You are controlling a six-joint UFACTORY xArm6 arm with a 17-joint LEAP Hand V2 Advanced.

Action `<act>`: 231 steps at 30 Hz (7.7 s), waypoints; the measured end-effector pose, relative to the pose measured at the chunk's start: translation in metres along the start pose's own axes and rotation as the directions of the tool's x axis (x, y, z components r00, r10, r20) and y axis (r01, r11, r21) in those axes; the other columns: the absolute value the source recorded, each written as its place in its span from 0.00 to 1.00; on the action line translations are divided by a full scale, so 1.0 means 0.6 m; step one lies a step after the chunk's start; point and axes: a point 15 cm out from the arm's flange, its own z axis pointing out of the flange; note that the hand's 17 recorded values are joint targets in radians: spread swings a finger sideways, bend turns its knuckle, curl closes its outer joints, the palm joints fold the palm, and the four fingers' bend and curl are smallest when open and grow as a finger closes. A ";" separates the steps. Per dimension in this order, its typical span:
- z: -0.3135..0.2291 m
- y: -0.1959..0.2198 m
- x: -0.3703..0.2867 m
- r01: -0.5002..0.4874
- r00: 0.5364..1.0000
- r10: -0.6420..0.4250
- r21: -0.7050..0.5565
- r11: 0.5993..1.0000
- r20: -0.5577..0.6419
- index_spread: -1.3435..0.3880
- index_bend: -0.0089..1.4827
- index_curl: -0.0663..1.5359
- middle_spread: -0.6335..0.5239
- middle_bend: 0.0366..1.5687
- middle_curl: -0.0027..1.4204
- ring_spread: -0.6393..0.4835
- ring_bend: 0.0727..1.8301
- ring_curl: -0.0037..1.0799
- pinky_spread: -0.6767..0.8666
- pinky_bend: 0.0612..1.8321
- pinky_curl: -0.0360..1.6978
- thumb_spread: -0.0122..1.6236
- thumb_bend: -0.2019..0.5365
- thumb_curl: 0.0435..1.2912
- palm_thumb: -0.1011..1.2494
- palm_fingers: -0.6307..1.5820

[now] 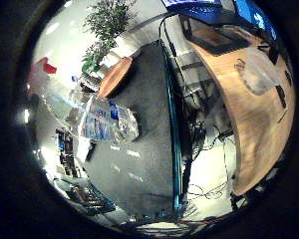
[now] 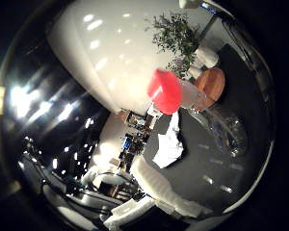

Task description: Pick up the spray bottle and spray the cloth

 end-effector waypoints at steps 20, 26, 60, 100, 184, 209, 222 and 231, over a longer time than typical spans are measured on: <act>0.134 -0.014 -0.038 0.050 0.996 -0.043 -0.095 0.994 0.076 0.68 0.10 0.19 0.64 0.13 0.24 0.64 0.11 0.27 0.61 0.15 0.21 0.71 0.25 0.18 0.43 0.31; 0.160 -0.030 -0.054 0.069 0.994 -0.061 -0.086 0.994 0.091 0.67 0.11 0.19 0.62 0.16 0.25 0.62 0.13 0.26 0.60 0.15 0.21 0.71 0.25 0.18 0.44 0.34; 0.151 -0.062 -0.134 0.044 0.967 -0.054 0.045 0.998 0.248 0.52 0.42 0.57 0.30 0.60 0.64 0.33 0.64 0.62 0.18 0.54 0.46 0.82 0.27 0.23 0.71 0.75; 0.219 0.150 -0.496 0.027 0.956 0.134 -0.530 0.848 0.262 0.60 0.71 0.62 0.36 0.75 0.71 0.36 0.73 0.75 0.28 0.56 0.82 0.80 0.26 0.39 0.81 0.78; 0.324 0.262 -0.463 -0.067 0.993 0.114 -0.946 0.318 -0.032 0.63 0.77 0.57 0.39 0.82 0.63 0.37 0.74 0.75 0.31 0.56 0.84 0.84 0.26 0.36 0.78 0.78; 0.321 0.118 -0.643 0.140 0.943 0.124 -0.702 0.698 0.310 0.63 0.77 0.57 0.39 0.82 0.63 0.37 0.74 0.76 0.31 0.57 0.84 0.84 0.26 0.36 0.78 0.78; 0.417 0.070 -0.774 0.316 0.873 -0.054 -0.478 0.820 0.484 0.63 0.77 0.58 0.39 0.82 0.63 0.37 0.74 0.77 0.31 0.56 0.85 0.85 0.26 0.35 0.78 0.78; 0.517 0.100 -0.812 0.333 0.842 -0.087 -0.387 0.860 0.532 0.63 0.76 0.58 0.39 0.82 0.63 0.37 0.74 0.76 0.31 0.56 0.86 0.85 0.26 0.35 0.78 0.78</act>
